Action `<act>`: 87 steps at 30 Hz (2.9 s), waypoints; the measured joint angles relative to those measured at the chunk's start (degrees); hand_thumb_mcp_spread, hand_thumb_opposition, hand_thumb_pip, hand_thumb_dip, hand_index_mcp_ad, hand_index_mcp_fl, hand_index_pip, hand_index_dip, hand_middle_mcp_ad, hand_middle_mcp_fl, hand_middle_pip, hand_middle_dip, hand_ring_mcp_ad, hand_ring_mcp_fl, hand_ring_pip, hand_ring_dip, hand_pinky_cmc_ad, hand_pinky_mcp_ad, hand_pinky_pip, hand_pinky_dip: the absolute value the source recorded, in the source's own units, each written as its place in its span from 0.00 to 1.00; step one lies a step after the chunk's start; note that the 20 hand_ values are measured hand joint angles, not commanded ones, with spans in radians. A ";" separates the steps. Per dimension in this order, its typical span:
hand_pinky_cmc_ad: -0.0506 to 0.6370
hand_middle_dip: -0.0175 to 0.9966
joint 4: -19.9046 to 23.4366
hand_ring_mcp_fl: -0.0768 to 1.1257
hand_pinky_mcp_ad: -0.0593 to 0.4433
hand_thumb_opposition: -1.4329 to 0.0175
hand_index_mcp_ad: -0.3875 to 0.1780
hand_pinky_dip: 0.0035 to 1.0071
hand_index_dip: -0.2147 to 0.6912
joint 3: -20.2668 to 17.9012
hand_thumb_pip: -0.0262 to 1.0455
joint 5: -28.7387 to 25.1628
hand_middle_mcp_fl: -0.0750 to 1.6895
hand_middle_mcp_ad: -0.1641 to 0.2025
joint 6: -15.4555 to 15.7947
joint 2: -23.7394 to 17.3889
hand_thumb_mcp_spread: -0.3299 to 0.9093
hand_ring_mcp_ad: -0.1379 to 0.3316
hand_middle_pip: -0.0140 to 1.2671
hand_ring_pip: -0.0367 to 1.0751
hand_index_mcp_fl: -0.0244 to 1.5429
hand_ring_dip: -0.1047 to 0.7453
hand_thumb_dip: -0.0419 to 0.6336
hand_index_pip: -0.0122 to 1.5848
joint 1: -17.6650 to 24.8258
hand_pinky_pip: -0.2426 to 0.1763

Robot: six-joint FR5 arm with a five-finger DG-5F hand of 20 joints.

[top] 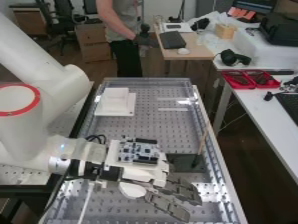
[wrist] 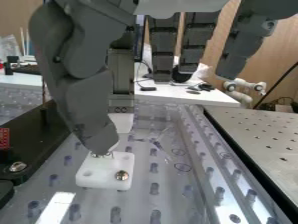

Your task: Grab the paper clip and place it in the clear container

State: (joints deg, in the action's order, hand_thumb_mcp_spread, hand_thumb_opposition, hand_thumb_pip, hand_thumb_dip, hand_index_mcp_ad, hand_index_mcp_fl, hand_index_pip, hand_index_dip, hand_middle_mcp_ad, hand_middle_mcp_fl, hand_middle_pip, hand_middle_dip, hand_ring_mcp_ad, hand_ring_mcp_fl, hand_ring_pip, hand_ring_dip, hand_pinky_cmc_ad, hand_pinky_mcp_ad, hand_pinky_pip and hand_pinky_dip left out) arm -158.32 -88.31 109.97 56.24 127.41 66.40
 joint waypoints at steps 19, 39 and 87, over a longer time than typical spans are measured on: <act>0.58 0.22 1.21 0.16 0.64 0.38 0.44 0.18 0.29 -0.59 0.53 0.12 0.19 0.68 -1.48 -0.28 0.70 0.49 0.11 0.13 0.35 0.22 0.45 0.95 -0.25 0.73; 0.59 0.22 0.01 0.20 0.64 0.35 0.44 0.18 0.29 -0.23 0.57 -0.43 0.20 0.68 -1.87 -0.20 0.71 0.49 0.11 0.13 0.32 0.22 0.46 0.89 -0.02 0.74; 0.59 0.22 3.52 0.17 0.65 0.39 0.44 0.17 0.23 -2.95 0.61 -1.93 0.18 0.66 -5.34 -1.34 0.63 0.48 0.10 0.14 0.25 0.22 0.48 0.86 -0.66 0.74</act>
State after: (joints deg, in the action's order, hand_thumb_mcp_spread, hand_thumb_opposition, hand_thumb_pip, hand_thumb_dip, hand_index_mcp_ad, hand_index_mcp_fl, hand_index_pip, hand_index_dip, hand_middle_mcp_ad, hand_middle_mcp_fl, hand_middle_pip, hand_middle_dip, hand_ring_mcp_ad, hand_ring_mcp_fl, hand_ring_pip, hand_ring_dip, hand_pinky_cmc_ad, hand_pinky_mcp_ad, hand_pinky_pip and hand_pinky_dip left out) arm -154.80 -91.26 108.04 50.90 126.07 65.73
